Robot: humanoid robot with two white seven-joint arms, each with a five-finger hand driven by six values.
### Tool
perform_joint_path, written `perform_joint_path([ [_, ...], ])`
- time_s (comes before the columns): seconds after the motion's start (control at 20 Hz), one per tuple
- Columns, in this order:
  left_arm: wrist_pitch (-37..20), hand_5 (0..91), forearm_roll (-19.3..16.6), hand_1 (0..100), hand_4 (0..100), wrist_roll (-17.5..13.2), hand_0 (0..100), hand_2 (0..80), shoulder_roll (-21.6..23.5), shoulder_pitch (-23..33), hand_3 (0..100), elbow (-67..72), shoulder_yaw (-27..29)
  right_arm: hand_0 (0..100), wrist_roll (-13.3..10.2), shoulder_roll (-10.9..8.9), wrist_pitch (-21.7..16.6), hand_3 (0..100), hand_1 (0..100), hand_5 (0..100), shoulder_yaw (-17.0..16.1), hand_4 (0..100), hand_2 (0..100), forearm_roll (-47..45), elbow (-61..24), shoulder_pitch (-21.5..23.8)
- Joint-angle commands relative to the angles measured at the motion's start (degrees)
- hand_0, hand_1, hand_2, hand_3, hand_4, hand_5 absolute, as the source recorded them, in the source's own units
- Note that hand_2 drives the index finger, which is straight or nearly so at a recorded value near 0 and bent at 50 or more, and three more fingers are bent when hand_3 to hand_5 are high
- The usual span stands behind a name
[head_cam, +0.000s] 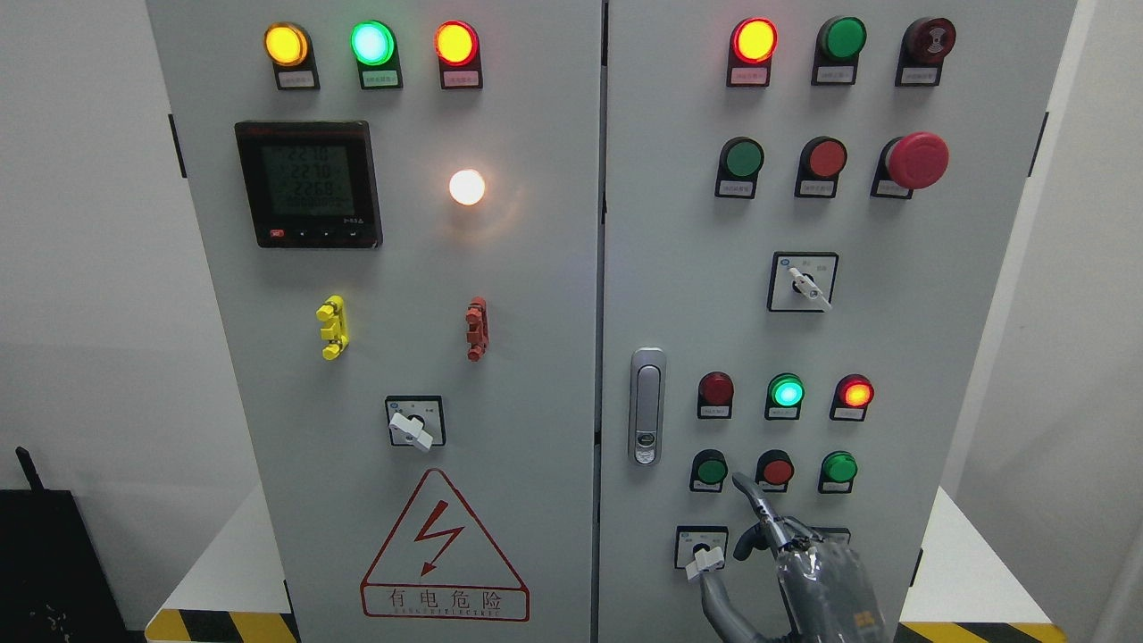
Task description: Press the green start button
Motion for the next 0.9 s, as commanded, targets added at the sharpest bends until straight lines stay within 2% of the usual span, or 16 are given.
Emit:
perform_joint_path([
  [0.0,0.0,0.0,0.0,56,0,0.0,12,0.0,0.0,0.1,0,0.0,0.0,52,-0.1,0.11,0.1,63,34,57,0.7,62,0,0.6,3.8,-1.2],
  [0.85,0.0,0.0,0.0,56,0,0.0,12,0.0,0.0,0.0,0,0.0,0.0,54,-0.1,0.11,0.1,63,35,57,0.9,62,0,0.5,7.3,-3.5],
])
